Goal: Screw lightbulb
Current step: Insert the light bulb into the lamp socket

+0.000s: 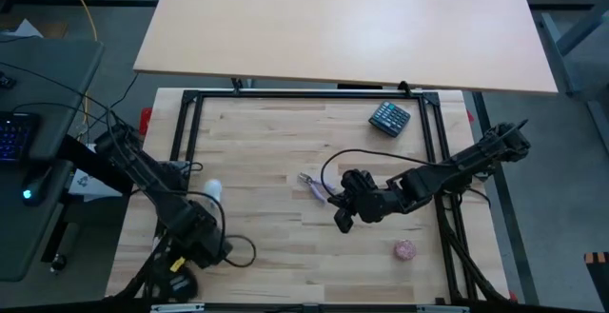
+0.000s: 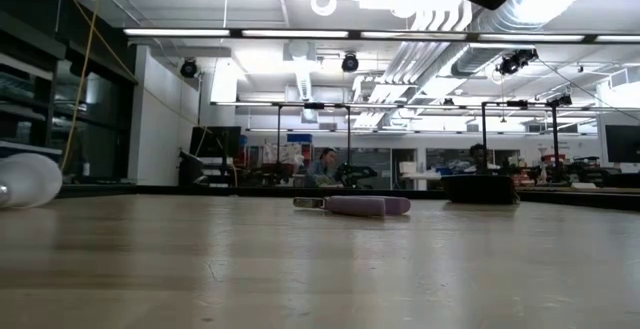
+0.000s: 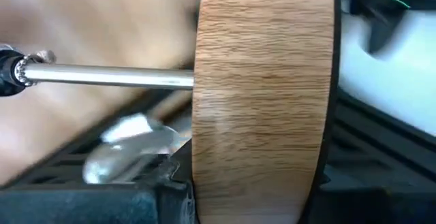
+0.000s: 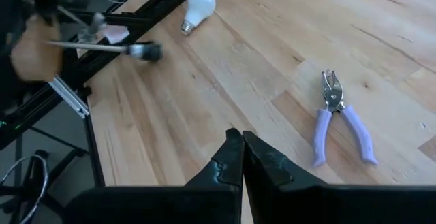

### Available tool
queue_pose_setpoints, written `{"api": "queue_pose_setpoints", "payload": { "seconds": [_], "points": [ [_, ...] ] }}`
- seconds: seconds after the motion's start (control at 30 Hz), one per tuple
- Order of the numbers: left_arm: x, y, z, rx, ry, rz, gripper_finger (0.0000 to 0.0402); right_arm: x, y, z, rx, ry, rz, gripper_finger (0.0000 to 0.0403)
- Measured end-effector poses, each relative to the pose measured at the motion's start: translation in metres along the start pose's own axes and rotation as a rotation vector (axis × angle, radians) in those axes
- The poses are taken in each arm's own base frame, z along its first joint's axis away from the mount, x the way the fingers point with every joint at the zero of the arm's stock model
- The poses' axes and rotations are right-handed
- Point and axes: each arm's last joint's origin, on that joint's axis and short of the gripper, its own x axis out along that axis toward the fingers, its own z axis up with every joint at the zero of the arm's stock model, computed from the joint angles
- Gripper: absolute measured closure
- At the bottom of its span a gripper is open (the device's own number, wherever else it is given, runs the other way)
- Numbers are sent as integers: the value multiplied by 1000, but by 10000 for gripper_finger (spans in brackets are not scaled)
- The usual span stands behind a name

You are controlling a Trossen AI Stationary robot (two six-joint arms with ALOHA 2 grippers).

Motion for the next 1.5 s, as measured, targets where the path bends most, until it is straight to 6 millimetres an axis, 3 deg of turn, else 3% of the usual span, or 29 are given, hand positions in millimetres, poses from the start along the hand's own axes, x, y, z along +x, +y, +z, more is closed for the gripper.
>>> {"api": "queue_pose_setpoints", "payload": {
  "seconds": [0.1,0.3,0.4,0.5,0.6,0.73,0.9,1.07,1.17,1.37,1.5],
  "points": [
    [-13,6,-9,-86,-116,180,290,0,0,1,-13,-14,-3,403],
    [-47,13,-47,-515,-441,386,290,0,0,1,-27,-15,-5,403],
    [-53,17,-67,-689,-470,450,290,0,0,1,-38,-17,-8,403],
    [-49,15,-73,-741,-428,471,290,0,-1,1,-39,-20,-11,403],
    [-34,18,-69,-736,-357,441,290,1,-1,2,-45,-30,-19,403],
    [2,33,-60,-711,-164,481,290,1,-2,3,-43,-32,-23,403],
    [30,49,-52,-709,-128,516,290,1,-2,4,-39,-34,-21,403],
    [39,51,-35,-756,-289,409,290,1,-1,4,-33,-39,-19,403],
    [41,54,-30,-784,-382,442,290,1,-1,4,-34,-43,-23,403],
    [34,64,-8,-777,-734,520,290,1,-1,4,-34,-51,-28,403],
    [19,74,7,-747,-905,549,290,1,-1,4,-26,-51,-28,403]
  ]
}}
